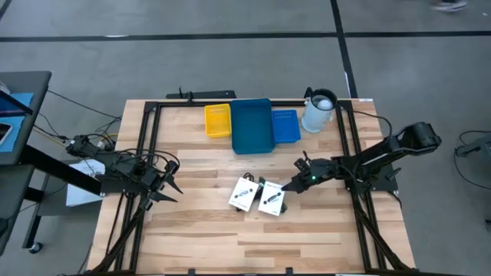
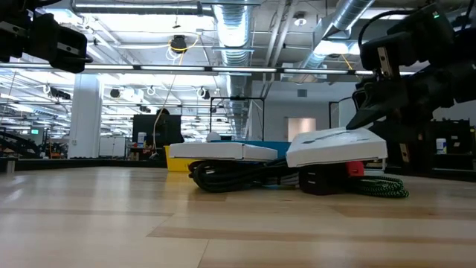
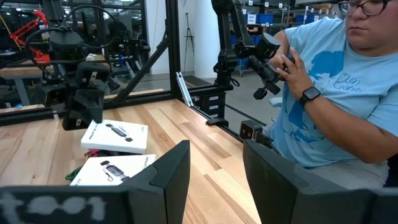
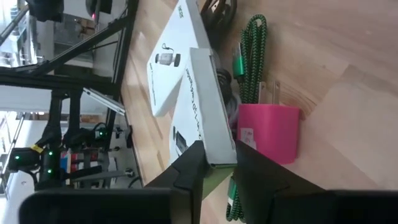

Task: Pick and place items into bin
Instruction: Put the white card reader box into the blue basket

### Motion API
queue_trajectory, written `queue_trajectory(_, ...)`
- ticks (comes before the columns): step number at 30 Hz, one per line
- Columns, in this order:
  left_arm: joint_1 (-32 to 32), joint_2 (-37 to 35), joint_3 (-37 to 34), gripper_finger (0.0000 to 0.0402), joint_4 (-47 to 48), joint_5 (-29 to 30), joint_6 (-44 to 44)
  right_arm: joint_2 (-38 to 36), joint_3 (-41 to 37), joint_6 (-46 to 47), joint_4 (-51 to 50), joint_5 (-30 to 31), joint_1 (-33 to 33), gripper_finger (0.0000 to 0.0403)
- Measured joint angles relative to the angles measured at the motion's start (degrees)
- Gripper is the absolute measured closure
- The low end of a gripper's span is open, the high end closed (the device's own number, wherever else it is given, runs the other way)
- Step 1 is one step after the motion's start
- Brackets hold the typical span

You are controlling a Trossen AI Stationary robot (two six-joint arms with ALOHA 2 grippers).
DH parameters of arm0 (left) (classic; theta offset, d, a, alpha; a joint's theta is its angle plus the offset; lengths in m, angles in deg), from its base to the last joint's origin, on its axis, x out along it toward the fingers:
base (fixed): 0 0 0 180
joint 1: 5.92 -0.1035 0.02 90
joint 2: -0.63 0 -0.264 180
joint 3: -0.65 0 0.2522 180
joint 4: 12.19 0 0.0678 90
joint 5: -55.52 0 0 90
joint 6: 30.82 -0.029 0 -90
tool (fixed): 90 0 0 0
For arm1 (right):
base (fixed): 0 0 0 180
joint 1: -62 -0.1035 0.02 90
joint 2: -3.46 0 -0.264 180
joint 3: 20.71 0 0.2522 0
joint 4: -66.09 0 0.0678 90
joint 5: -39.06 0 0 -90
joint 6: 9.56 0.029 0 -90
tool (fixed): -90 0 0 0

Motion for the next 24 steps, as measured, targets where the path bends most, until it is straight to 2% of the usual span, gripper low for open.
queue_trajectory(14,0.0,0.0,0.0,0.0262,0.0,0.0,0.0,-4.4,0.0,-1.3,-2.7,0.3,0.0,0.0335)
queue_trajectory(24,0.0,0.0,0.0,0.0262,0.0,0.0,-0.1,-11.2,0.0,-3.0,-2.1,0.7,0.4,0.0335)
